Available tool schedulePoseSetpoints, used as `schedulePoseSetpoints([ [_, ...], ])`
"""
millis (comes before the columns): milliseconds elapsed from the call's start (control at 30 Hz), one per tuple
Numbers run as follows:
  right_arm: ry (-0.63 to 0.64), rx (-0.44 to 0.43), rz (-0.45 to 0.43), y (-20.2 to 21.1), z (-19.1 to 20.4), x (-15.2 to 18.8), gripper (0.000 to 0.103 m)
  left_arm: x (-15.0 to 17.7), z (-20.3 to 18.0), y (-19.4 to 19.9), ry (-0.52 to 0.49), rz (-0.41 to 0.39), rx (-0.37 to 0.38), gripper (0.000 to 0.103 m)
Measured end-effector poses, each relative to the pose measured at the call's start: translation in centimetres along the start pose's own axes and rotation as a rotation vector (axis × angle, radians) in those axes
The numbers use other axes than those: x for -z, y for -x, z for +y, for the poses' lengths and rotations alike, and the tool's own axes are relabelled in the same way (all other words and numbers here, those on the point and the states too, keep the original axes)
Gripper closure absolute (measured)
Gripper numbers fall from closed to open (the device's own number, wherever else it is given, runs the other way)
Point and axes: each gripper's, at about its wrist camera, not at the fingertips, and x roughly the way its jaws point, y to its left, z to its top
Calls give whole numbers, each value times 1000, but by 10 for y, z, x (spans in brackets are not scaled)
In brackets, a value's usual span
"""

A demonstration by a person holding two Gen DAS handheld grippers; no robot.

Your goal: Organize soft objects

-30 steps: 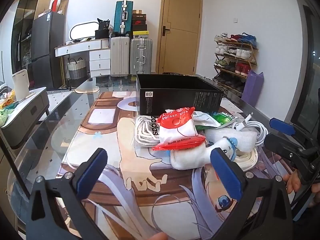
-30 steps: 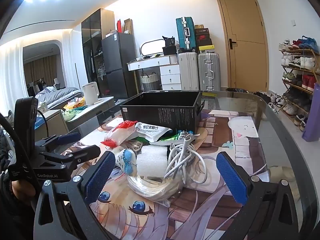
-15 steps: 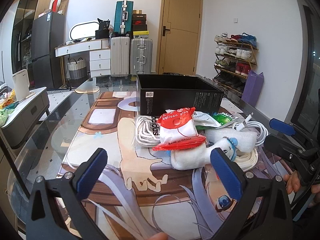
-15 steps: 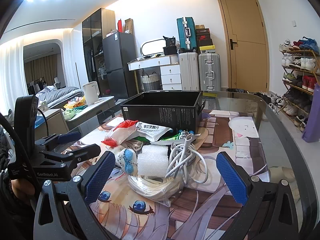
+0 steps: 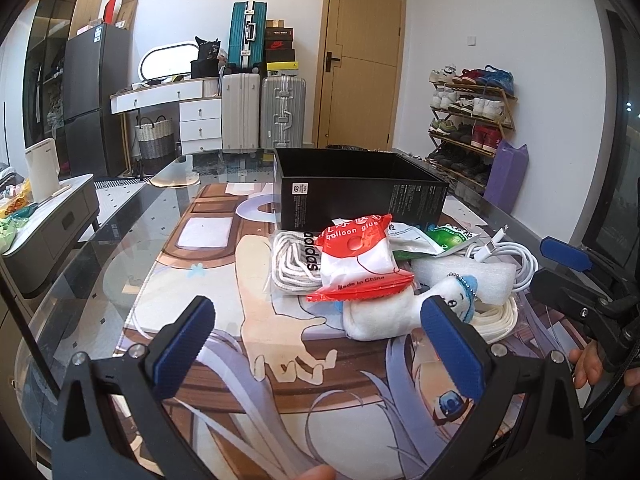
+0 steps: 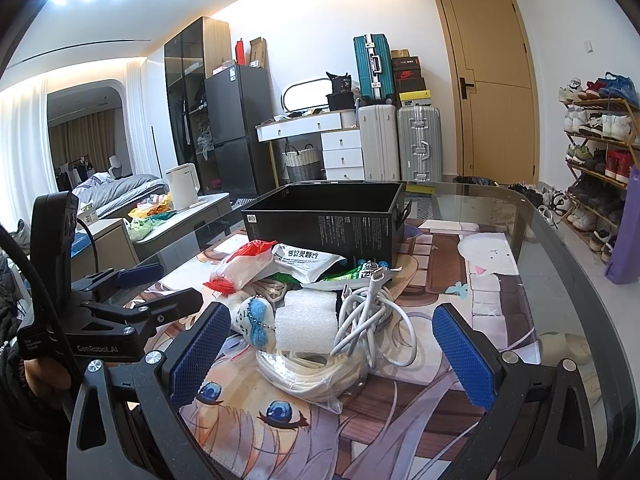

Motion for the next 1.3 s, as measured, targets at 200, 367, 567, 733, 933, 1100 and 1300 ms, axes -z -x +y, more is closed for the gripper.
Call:
schedulePoseSetpoints([
  [200,0,-1,1,0,0,0,1,-2,1,0,-6,3,-2,0],
  [367,0,-1,1,0,0,0,1,-4,1,0,4,1,6,0],
  [567,0,0,1,0,-1,-1,1,-6,1,0,2,2,8,0],
  [733,-2,-1,5,0,4,1,1,-7,1,0,6,6,9,0],
  [933,-17,3,-1,2,8,4,1,-9,-3,2,5,2,26,0],
  [1100,-37,-1,-6,-3,-2,3,1,-9,-3,-1,8,10,36,0],
  [1300,-53,-17,17,-4,-3,1,1,-10,-3,0,7,8,42,0],
])
